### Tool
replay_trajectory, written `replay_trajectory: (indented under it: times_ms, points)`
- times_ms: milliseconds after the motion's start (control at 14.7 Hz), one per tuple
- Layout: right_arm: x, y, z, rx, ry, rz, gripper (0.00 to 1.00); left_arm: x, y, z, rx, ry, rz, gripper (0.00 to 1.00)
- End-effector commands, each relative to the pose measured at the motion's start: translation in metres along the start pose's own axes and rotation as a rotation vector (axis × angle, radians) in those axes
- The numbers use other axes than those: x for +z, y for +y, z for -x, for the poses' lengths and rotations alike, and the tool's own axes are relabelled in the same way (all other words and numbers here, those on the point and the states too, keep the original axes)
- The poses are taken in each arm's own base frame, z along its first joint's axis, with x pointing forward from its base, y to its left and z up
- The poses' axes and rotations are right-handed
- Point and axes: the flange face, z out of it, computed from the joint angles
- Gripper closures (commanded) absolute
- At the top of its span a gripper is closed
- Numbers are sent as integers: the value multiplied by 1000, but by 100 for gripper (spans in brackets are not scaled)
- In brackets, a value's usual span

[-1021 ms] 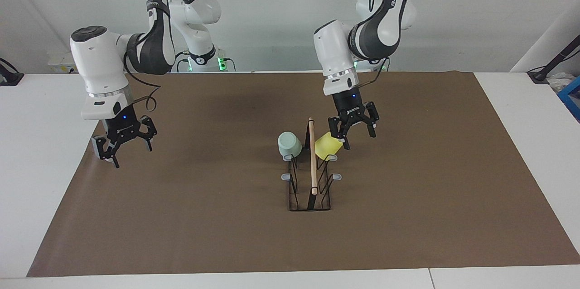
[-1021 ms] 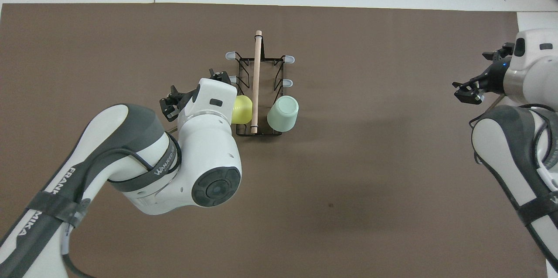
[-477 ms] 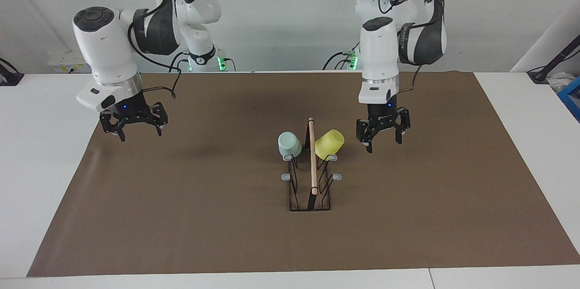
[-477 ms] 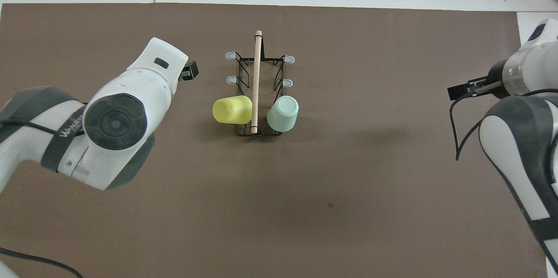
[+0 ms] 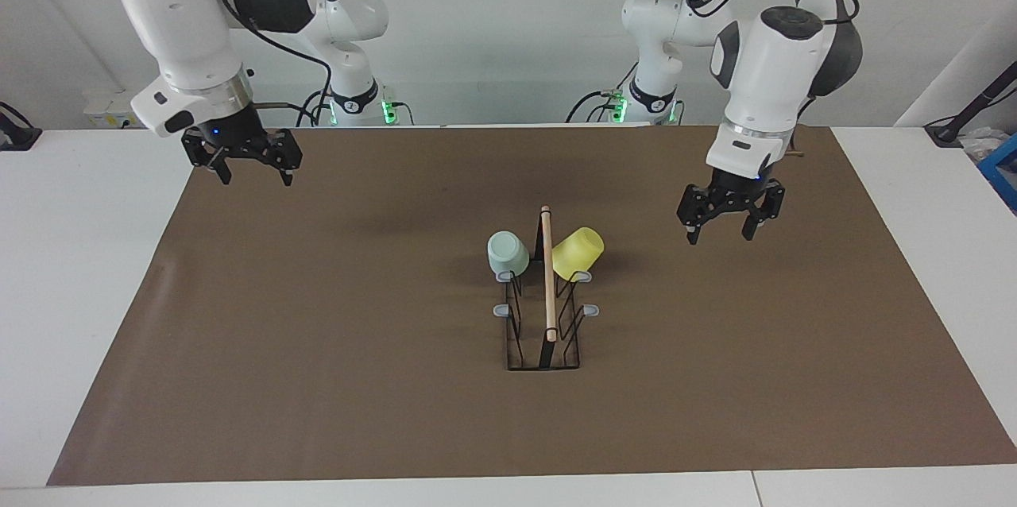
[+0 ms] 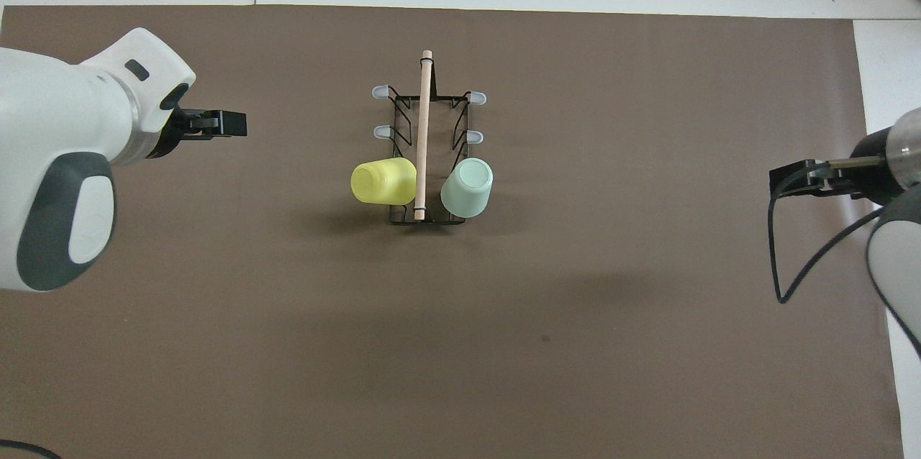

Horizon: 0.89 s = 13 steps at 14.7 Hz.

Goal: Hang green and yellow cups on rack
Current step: 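Release the yellow cup and withdraw the left gripper from the rack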

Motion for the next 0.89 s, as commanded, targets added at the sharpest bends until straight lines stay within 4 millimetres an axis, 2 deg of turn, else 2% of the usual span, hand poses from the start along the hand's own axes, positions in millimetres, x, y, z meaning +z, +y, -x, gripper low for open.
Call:
replay_trajectory:
  times_ms: [0, 68, 204, 340, 545, 817]
  points:
    - [-15, 7, -6, 29, -45, -32, 0, -10, -20, 1, 32, -35, 38, 0]
    - [-14, 6, -6, 26, -41, -32, 0, -10, -24, 4, 27, -55, 36, 0]
    - [-7, 11, -2, 38, -55, -44, 0, -23, -31, 11, 29, -83, 37, 0]
    - [-8, 16, -1, 39, -56, -57, 0, -30, -53, 22, 46, -136, 37, 0]
    - [-31, 11, -3, 26, -29, -40, 0, -37, -78, 30, 83, -166, 39, 0]
    - [-33, 12, 1, 32, -52, -55, 0, -39, -81, 31, 80, -167, 39, 0]
